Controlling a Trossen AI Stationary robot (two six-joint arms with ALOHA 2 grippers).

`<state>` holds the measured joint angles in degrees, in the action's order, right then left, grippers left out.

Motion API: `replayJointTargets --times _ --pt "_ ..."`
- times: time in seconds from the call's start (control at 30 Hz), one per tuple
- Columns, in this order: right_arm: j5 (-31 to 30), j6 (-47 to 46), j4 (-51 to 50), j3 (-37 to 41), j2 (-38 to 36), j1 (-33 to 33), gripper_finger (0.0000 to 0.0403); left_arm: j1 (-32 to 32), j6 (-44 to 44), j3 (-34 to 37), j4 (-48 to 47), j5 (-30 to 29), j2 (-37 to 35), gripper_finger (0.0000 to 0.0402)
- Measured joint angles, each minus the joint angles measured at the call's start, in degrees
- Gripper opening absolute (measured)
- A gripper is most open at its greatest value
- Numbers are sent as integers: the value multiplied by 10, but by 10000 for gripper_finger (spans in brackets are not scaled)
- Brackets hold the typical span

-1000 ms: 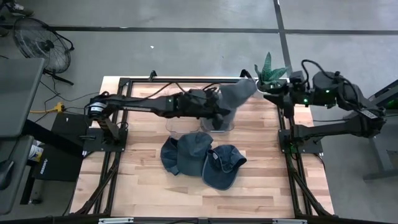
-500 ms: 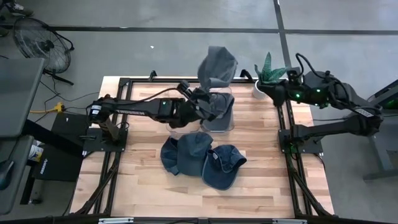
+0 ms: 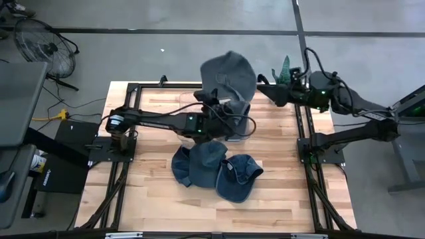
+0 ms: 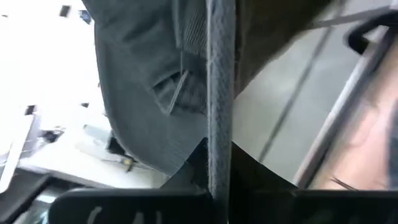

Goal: Pick & Place hat
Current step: Put the gray cap into the right transparent bin

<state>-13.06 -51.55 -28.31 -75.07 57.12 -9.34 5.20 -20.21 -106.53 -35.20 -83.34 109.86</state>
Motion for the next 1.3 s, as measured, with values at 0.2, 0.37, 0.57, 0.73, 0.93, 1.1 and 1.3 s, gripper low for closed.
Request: replayJointTargets --times 0.2,0.37,0.57,0.73,0.93,1.1,1.3 --pt "9 -28 -11 0 22 5 181 -10 -18 3 -23 -12 11 4" --pt "6 -51 -40 0 24 20 181 -23 -20 2 -24 -19 10 4" --pt "-68 -100 -126 0 21 37 181 -39 -21 2 -26 -17 10 4" --pt "-108 -112 -123 0 27 38 181 -41 -21 2 -27 8 10 4" --pt "-109 -117 -121 0 36 27 181 -41 -20 2 -23 27 10 4" --pt "-81 -127 -124 0 55 10 181 -41 -20 2 -22 30 10 4" --pt "-60 -127 -125 0 83 -14 181 -41 -20 2 -22 30 10 4"
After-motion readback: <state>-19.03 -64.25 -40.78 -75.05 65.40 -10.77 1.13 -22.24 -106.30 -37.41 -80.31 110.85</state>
